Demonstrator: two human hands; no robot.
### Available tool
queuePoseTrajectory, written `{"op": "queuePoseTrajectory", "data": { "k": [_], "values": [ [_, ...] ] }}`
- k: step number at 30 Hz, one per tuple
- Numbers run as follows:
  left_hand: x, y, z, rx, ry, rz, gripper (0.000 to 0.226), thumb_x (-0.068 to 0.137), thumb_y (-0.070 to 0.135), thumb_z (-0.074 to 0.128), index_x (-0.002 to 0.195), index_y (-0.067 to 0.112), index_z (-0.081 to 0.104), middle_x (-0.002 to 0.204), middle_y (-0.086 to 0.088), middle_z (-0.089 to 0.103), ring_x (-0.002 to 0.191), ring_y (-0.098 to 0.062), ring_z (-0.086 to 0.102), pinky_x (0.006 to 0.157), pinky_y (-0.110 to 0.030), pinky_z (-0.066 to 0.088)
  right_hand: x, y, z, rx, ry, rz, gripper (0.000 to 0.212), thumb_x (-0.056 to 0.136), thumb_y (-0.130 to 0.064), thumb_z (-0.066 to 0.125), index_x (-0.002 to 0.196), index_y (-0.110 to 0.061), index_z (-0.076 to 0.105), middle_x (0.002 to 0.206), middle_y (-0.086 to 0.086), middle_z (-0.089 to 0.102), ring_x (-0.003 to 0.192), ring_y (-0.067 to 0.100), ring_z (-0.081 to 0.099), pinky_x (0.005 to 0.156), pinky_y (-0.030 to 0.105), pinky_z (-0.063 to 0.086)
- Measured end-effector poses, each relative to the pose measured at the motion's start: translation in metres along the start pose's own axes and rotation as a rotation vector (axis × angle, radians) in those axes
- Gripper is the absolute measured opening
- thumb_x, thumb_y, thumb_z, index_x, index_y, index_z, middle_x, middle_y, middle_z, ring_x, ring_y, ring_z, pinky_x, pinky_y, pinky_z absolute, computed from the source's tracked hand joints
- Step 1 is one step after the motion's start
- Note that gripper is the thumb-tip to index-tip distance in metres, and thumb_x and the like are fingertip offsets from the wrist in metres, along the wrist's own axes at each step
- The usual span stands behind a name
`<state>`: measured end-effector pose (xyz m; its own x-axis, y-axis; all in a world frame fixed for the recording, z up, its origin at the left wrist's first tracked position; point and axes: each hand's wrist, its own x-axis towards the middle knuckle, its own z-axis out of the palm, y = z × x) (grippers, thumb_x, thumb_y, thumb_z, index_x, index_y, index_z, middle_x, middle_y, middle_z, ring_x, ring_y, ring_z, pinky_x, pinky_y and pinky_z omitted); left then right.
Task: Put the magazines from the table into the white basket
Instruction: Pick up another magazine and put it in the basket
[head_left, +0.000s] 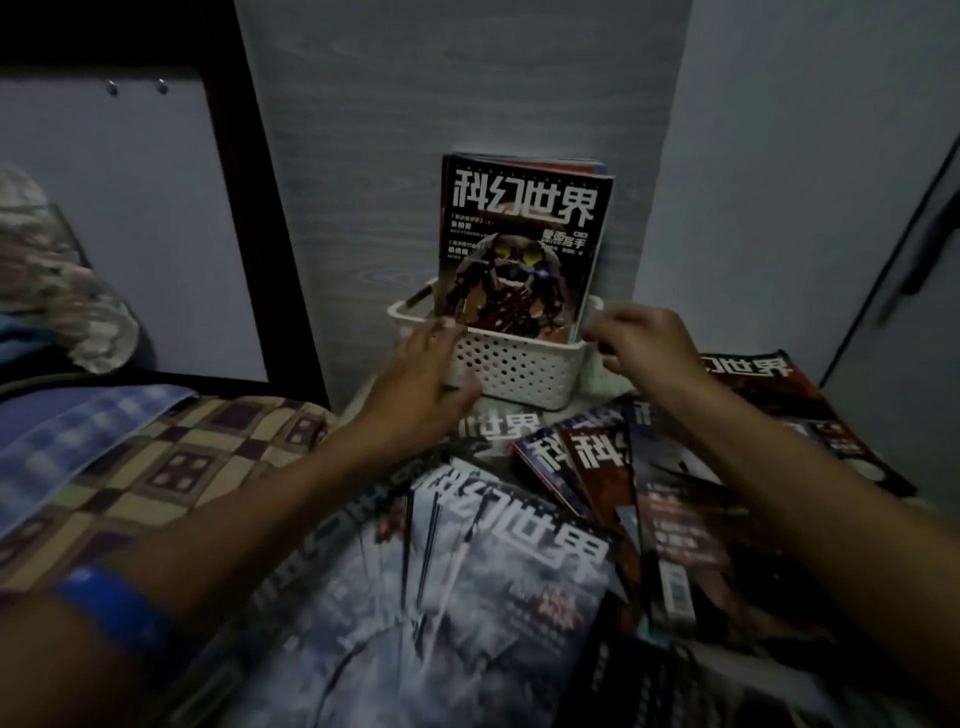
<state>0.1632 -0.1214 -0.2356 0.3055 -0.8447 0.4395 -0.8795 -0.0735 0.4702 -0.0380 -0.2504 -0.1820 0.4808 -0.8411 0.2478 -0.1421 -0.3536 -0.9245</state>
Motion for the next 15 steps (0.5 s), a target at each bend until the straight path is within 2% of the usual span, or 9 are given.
{"op": "queuePoseTrajectory", "data": {
  "k": [2, 3, 5, 6, 8, 10, 11, 13, 15],
  "values": [
    [-0.027, 0.016, -0.008, 0.091, -0.064, 0.086, 0.053, 0.084, 0.055, 0.058, 0.127, 0.024, 0.054, 0.13, -0.004, 0.057, 0.115, -0.02, 0.056, 0.093, -0.04, 0.05, -0.036, 0.011, -0.012, -0.193, -0.047, 0.008, 0.014, 0.089, -0.022, 0.068, 0.076, -0.027, 0.069, 0.083, -0.007, 0.071, 0.081, 0.013, 0.066, 0.07, 0.03, 0.051],
    [-0.038, 0.023, -0.015, 0.129, -0.104, 0.068, 0.047, 0.084, 0.058, 0.06, 0.117, 0.024, 0.06, 0.116, -0.002, 0.064, 0.1, -0.016, 0.062, 0.081, -0.034, 0.053, -0.054, 0.015, -0.015, -0.244, -0.072, 0.012, 0.016, 0.089, -0.019, 0.067, 0.075, -0.026, 0.069, 0.081, -0.006, 0.071, 0.079, 0.013, 0.067, 0.069, 0.029, 0.049],
    [-0.054, 0.028, -0.034, 0.219, -0.223, -0.094, 0.043, 0.08, 0.064, 0.063, 0.1, 0.026, 0.065, 0.098, 0.003, 0.069, 0.079, -0.011, 0.063, 0.064, -0.026, 0.049, -0.082, 0.014, -0.021, -0.297, -0.129, 0.023, 0.015, 0.089, -0.019, 0.067, 0.076, -0.023, 0.071, 0.078, -0.006, 0.073, 0.076, 0.014, 0.068, 0.068, 0.028, 0.05],
    [-0.063, 0.028, -0.043, 0.28, -0.308, -0.189, 0.043, 0.077, 0.066, 0.064, 0.097, 0.027, 0.064, 0.098, 0.004, 0.07, 0.078, -0.011, 0.062, 0.064, -0.026, 0.049, -0.093, 0.01, -0.024, -0.331, -0.185, 0.026, 0.013, 0.089, -0.023, 0.068, 0.077, -0.022, 0.072, 0.076, -0.006, 0.073, 0.074, 0.011, 0.069, 0.066, 0.024, 0.051],
    [-0.08, 0.024, -0.054, 0.398, -0.42, -0.307, 0.048, 0.074, 0.071, 0.063, 0.097, 0.029, 0.063, 0.104, 0.002, 0.068, 0.087, -0.016, 0.062, 0.074, -0.03, 0.051, -0.111, -0.002, -0.027, -0.398, -0.372, 0.064, 0.017, 0.089, -0.032, 0.068, 0.078, -0.021, 0.074, 0.071, -0.005, 0.074, 0.062, 0.005, 0.068, 0.055, 0.015, 0.05],
    [-0.097, 0.026, -0.057, 0.416, -0.414, -0.362, 0.049, 0.074, 0.073, 0.061, 0.096, 0.029, 0.064, 0.103, 0.002, 0.067, 0.09, -0.018, 0.061, 0.077, -0.031, 0.051, -0.133, -0.012, -0.024, -0.483, -0.601, 0.115, 0.026, 0.089, -0.039, 0.067, 0.077, -0.017, 0.074, 0.067, -0.001, 0.074, 0.051, 0.005, 0.064, 0.047, 0.015, 0.047],
    [-0.103, 0.029, -0.056, 0.409, -0.392, -0.373, 0.048, 0.074, 0.073, 0.062, 0.095, 0.03, 0.065, 0.102, 0.002, 0.066, 0.089, -0.017, 0.06, 0.075, -0.031, 0.05, -0.141, -0.014, -0.021, -0.578, -0.655, 0.096, 0.031, 0.088, -0.043, 0.067, 0.074, -0.016, 0.073, 0.063, -0.001, 0.072, 0.048, 0.004, 0.06, 0.044, 0.016, 0.043],
    [-0.107, 0.037, -0.055, 0.377, -0.36, -0.409, 0.047, 0.072, 0.07, 0.066, 0.093, 0.028, 0.067, 0.102, 0.002, 0.066, 0.087, -0.016, 0.058, 0.071, -0.028, 0.047, -0.154, -0.018, -0.017, -0.759, -0.635, 0.013, 0.034, 0.084, -0.046, 0.07, 0.071, -0.015, 0.072, 0.061, -0.004, 0.066, 0.047, 0.002, 0.054, 0.043, 0.018, 0.037],
    [-0.109, 0.042, -0.059, 0.222, -0.343, -0.533, 0.043, 0.069, 0.061, 0.076, 0.088, 0.023, 0.071, 0.093, 0.004, 0.065, 0.078, -0.011, 0.059, 0.061, -0.022, 0.047, -0.161, -0.021, -0.014, -0.779, -0.584, 0.006, 0.031, 0.081, -0.047, 0.072, 0.072, -0.018, 0.072, 0.066, -0.006, 0.068, 0.055, 0.002, 0.059, 0.047, 0.022, 0.038]
  ]
}}
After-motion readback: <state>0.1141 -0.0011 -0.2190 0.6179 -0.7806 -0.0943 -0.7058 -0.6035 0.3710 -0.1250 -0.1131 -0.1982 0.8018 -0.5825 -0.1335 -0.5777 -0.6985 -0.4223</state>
